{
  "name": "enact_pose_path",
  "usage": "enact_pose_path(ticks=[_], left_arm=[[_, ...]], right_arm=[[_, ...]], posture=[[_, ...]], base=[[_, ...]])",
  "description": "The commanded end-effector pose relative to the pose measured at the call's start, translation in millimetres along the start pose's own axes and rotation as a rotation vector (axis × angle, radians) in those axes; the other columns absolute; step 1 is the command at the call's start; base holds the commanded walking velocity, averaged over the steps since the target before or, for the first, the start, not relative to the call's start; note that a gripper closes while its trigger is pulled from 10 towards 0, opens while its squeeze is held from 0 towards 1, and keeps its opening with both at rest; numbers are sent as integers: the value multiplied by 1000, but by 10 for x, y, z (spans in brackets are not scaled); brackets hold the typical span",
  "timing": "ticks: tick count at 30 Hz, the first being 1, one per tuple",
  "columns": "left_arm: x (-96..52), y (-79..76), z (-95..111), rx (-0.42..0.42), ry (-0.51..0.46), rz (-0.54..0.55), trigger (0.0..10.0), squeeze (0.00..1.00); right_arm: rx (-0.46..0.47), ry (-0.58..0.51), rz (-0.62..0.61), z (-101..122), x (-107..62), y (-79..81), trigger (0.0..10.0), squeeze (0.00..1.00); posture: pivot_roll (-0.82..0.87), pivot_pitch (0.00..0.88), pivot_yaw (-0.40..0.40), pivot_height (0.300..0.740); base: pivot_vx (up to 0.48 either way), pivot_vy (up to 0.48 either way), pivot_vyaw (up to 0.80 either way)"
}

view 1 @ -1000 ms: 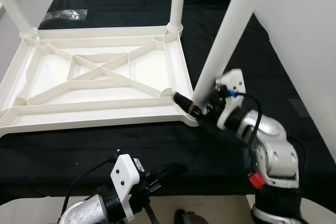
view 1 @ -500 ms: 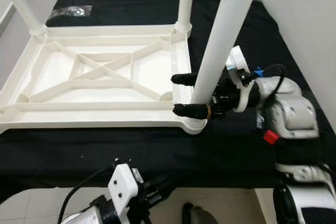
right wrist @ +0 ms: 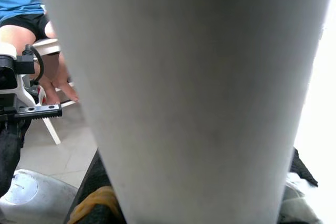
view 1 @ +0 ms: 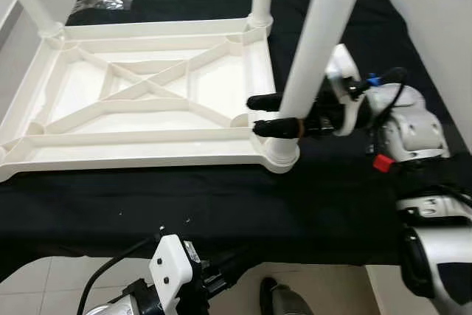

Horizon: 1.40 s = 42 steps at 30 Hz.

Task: Building children table

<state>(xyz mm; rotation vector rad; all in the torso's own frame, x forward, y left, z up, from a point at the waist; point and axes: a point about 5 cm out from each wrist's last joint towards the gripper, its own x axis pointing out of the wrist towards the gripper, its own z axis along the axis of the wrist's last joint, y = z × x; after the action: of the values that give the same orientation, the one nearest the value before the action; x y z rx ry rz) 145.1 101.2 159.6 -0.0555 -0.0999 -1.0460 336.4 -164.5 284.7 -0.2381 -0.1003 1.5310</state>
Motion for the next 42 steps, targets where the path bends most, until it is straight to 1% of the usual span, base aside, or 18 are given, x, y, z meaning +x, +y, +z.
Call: enact_pose_path(ticks=[1, 3, 4, 5, 6, 7, 8, 11, 13, 20, 21, 24, 25, 30, 32, 33, 35, 42], left_arm=[[-29, -15, -32, -19, 23, -4, 10000, 0], [-25, -10, -40, -20, 22, -4, 10000, 0], [-25, -1, -76, -20, 22, -2, 10000, 0], [-25, -1, -76, -20, 22, -2, 10000, 0], [-27, 1, -88, -19, 23, -1, 10000, 0], [-27, 1, -88, -19, 23, -1, 10000, 0], [-13, 13, -91, -14, 19, 2, 10000, 0], [-1, 49, -88, -11, 13, 5, 10000, 0], [51, 80, -101, -16, 2, -13, 10000, 0], [106, 125, -128, -2, -7, -10, 10000, 0], [111, 129, -128, 1, -10, -4, 10000, 0], [117, 132, -126, 6, -14, 1, 10000, 0], [118, 126, -119, 7, -16, 3, 10000, 0], [118, 116, -111, 6, -19, 3, 10000, 0], [117, 102, -99, 4, -21, -2, 10000, 0], [117, 102, -99, 4, -21, -2, 10000, 0], [109, 81, -88, 1, -21, -5, 10000, 0], [77, 47, -80, -3, -11, -9, 10000, 0]], right_arm=[[111, 10, 16, -214, -22, 100, 0, 0], [121, -1, -16, -270, -54, 149, 0, 0], [437, 213, -1050, -1029, -282, 439, 0, 0], [437, 213, -1050, -1029, -282, 439, 0, 0], [625, 465, -1567, -1367, -635, 924, 0, 0], [625, 465, -1567, -1367, -635, 924, 0, 0], [654, 614, -1680, -1497, -678, 1461, 0, 0], [653, 612, -1636, -1479, -583, 1603, 0, 0], [572, 424, -1431, -1331, -243, 1308, 0, 0], [499, 218, -1263, -1067, 304, 883, 0, 0], [494, 181, -1251, -992, 389, 852, 10000, 0], [472, 99, -1186, -854, 486, 783, 10000, 0], [448, -13, -1038, -704, 531, 703, 10000, 1000], [365, -86, -955, -529, 448, 597, 10000, 1000], [239, -128, -732, -317, 307, 501, 10000, 1000], [239, -128, -732, -317, 307, 501, 10000, 1000], [139, -110, -477, -205, 159, 453, 10000, 0], [110, -117, -276, -130, 95, 268, 10000, 0]], posture=[[133, 336, -9, 740], [116, 327, -22, 740], [92, 300, -65, 740], [92, 300, -65, 740], [92, 300, -65, 740], [92, 300, -65, 740], [104, 281, -47, 740], [35, 300, -19, 740], [29, 262, -21, 740], [25, 245, -28, 740], [27, 246, -34, 740], [29, 247, -36, 740], [32, 252, -37, 740], [35, 255, -37, 740], [48, 269, -31, 740], [48, 269, -31, 740], [65, 277, -21, 740], [98, 289, -9, 740]], base=[[0, 0, 0], [0, 0, 0], [0, 0, 0], [0, 0, 0], [0, 0, 0], [0, 0, 0], [0, 0, 0], [0, 0, 0], [0, 0, 0], [0, 0, 0], [0, 0, 0], [0, 0, 0], [0, 0, 0], [0, 0, 0], [0, 0, 0], [0, 0, 0], [0, 0, 0], [0, 0, 0]])
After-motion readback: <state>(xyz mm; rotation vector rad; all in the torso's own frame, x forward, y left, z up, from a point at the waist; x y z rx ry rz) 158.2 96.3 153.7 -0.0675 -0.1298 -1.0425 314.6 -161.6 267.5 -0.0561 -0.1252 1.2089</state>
